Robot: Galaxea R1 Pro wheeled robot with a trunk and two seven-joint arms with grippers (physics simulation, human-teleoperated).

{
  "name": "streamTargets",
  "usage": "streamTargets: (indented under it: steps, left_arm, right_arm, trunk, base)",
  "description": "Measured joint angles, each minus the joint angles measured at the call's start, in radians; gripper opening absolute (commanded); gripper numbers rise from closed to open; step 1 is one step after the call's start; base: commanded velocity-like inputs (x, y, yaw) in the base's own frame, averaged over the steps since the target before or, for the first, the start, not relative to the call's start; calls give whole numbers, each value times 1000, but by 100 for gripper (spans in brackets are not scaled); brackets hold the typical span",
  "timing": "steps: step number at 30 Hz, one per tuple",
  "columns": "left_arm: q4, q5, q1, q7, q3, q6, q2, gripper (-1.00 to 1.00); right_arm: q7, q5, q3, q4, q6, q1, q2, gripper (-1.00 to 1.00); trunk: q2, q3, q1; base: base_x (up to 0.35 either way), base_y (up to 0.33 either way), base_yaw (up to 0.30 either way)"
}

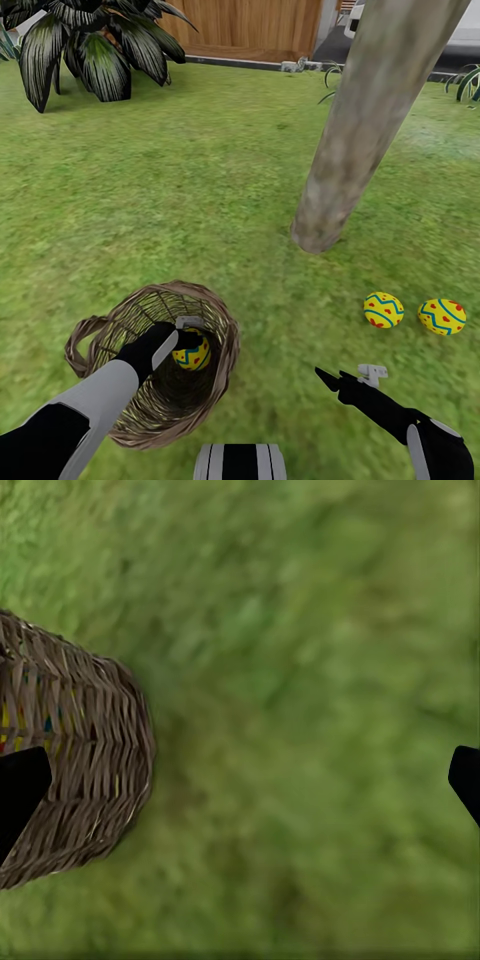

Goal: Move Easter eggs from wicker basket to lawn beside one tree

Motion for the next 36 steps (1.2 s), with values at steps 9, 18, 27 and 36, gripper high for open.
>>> streamTargets:
  steps: [9,18,27,36]
  left_arm:
    - [0,2,0,1,0,0,0,-100]
    - [9,18,-1,-2,1,3,1,-100]
    - [9,26,-1,-5,3,2,3,-100]
    - [9,26,-1,-5,3,4,3,-100]
  right_arm:
    - [0,0,0,0,0,0,0,100]
    - [0,0,0,0,0,0,0,100]
    - [0,0,-1,0,0,0,0,100]
    - [0,0,-1,0,0,0,0,100]
  trunk:
    - [0,0,0]
    - [0,4,0]
    - [0,4,0]
    - [0,4,0]
  base:
    - [0,0,0]
    - [0,0,0]
    - [0,0,0]
    - [0,0,0]
